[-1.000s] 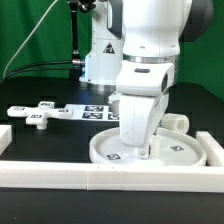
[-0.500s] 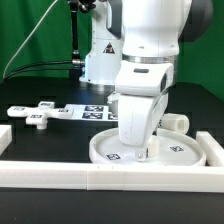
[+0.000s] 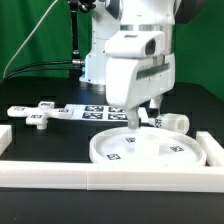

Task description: Assemble round table

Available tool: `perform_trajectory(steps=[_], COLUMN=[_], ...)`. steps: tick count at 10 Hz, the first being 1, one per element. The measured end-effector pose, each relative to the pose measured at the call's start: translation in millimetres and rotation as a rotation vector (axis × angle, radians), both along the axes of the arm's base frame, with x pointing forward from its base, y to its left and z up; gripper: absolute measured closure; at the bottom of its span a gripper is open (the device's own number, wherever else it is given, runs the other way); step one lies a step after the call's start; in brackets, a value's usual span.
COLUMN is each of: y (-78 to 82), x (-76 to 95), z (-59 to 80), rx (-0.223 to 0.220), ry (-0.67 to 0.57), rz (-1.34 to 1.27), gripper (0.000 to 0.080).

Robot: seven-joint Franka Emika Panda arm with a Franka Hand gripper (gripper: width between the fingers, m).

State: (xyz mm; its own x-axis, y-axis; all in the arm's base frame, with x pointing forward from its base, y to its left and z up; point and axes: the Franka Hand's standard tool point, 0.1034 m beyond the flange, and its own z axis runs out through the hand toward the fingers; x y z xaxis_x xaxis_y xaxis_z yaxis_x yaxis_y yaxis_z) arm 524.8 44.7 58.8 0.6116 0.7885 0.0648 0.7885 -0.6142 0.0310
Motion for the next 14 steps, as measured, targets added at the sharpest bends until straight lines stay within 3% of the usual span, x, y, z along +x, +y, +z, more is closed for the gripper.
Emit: perform_trajectory(steps=[2, 3, 7, 8, 11, 14], y=[22.4, 24.9, 23.1, 22.2, 46.8, 47.2], x=[-13.7, -16.9, -16.9, -19.3, -41.4, -42.0], z=[15.1, 16.4, 13.2, 12.9, 10.2, 9.9], rx=[0.003, 0.003, 0.007, 0.023, 0.053, 0.041], ry=[-0.016, -0.015, -0.008, -0.003, 0.026, 0.043], rz=[-0.058, -0.050, -0.106, -0.299, -0.678, -0.644], gripper=[0.0150, 0.0150, 0.0150, 0.0150, 0.0150, 0.0150])
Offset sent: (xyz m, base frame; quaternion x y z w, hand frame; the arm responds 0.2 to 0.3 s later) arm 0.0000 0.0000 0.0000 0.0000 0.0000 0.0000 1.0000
